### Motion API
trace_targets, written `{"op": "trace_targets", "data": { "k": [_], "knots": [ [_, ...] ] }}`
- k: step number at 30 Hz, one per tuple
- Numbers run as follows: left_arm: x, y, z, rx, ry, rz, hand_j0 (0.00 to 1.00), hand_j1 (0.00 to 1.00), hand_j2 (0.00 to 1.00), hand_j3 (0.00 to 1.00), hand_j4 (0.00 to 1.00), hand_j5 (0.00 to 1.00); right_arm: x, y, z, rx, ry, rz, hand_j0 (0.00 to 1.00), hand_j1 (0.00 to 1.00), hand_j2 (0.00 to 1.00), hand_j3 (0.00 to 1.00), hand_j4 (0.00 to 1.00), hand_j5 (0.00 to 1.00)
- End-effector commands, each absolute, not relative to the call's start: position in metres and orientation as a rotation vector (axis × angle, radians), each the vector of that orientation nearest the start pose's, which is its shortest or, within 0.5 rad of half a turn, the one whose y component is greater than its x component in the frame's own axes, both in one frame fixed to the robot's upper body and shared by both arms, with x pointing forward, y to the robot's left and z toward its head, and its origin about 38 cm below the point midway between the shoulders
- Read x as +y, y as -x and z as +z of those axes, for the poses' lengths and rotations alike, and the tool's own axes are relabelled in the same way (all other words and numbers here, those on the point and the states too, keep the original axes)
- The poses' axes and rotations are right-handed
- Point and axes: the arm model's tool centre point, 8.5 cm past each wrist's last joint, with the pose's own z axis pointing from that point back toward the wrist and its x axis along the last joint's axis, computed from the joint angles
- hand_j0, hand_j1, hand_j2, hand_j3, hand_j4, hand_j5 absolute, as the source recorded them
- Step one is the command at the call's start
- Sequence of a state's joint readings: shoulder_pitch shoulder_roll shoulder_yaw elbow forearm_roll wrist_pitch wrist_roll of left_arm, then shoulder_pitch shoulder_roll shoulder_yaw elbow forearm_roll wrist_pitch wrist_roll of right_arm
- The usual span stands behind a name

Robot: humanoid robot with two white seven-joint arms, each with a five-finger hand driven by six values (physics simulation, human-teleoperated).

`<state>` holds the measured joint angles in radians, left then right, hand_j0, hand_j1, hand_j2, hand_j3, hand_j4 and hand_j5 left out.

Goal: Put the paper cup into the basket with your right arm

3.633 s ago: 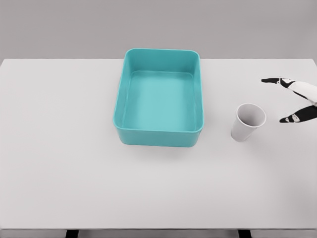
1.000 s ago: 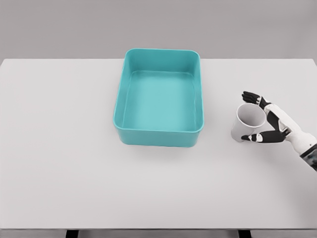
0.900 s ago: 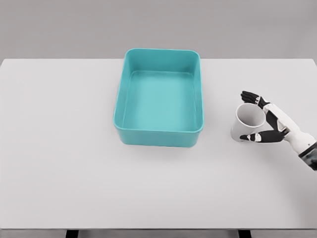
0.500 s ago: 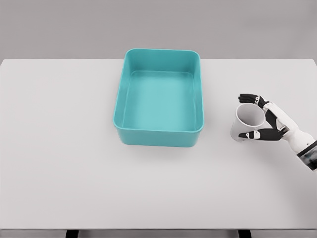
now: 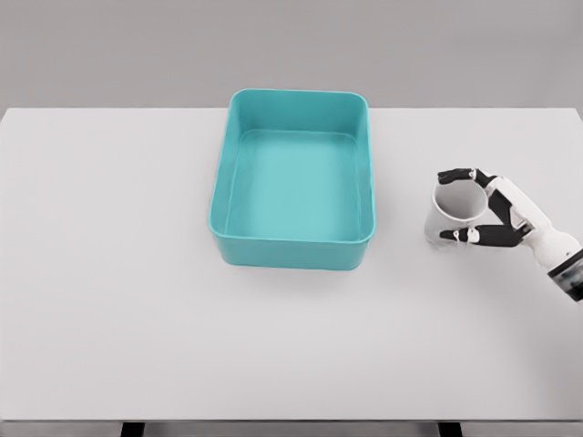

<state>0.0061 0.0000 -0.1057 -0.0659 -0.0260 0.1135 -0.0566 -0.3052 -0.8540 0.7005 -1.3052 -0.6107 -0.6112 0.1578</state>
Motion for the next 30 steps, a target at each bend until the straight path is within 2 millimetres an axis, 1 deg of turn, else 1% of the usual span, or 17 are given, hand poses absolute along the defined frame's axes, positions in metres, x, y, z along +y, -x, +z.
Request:
{"op": "trace_targets", "data": {
  "k": [1,5,15,17,19,20,23,26,27,30],
  "knots": [
    [0.266,-0.007,-0.263,0.063,-0.035,-0.128,1.00,1.00,1.00,1.00,1.00,1.00,-0.370,-0.383,0.114,-1.706,-0.148,0.737,0.56,0.56,0.56,0.56,0.56,0.56],
    [0.266,-0.006,-0.263,0.064,-0.035,-0.128,1.00,1.00,1.00,1.00,1.00,1.00,-0.366,-0.392,0.126,-1.737,-0.144,0.748,0.56,0.56,0.56,0.56,0.56,0.56],
    [0.266,-0.007,-0.263,0.063,-0.035,-0.128,1.00,1.00,1.00,1.00,1.00,1.00,-0.356,-0.405,0.151,-1.802,-0.156,0.773,0.56,0.56,0.56,0.56,0.56,0.56],
    [0.266,-0.007,-0.263,0.063,-0.035,-0.128,1.00,1.00,1.00,1.00,1.00,1.00,-0.350,-0.410,0.164,-1.835,-0.162,0.787,0.56,0.56,0.56,0.56,0.56,0.56],
    [0.266,-0.007,-0.263,0.063,-0.035,-0.128,1.00,1.00,1.00,1.00,1.00,1.00,-0.347,-0.413,0.170,-1.851,-0.165,0.796,0.56,0.56,0.56,0.56,0.56,0.56],
    [0.266,-0.007,-0.263,0.063,-0.035,-0.128,1.00,1.00,1.00,1.00,1.00,1.00,-0.345,-0.416,0.177,-1.869,-0.162,0.802,0.56,0.56,0.56,0.56,0.56,0.56],
    [0.266,-0.007,-0.263,0.063,-0.035,-0.128,1.00,1.00,1.00,1.00,1.00,1.00,-0.335,-0.421,0.181,-1.885,-0.181,0.812,0.56,0.56,0.56,0.56,0.56,0.56],
    [0.266,-0.007,-0.263,0.063,-0.033,-0.128,1.00,1.00,1.00,1.00,1.00,1.00,-0.317,-0.430,0.191,-1.926,-0.210,0.816,0.56,0.56,0.56,0.56,0.56,0.56],
    [0.266,-0.007,-0.263,0.063,-0.035,-0.128,1.00,1.00,1.00,1.00,1.00,1.00,-0.307,-0.434,0.195,-1.942,-0.230,0.826,0.56,0.56,0.56,0.56,0.56,0.56],
    [0.266,-0.007,-0.263,0.063,-0.035,-0.128,1.00,1.00,1.00,1.00,1.00,1.00,-0.286,-0.443,0.205,-1.984,-0.268,0.832,0.56,0.56,0.56,0.56,0.56,0.56]
  ]
}}
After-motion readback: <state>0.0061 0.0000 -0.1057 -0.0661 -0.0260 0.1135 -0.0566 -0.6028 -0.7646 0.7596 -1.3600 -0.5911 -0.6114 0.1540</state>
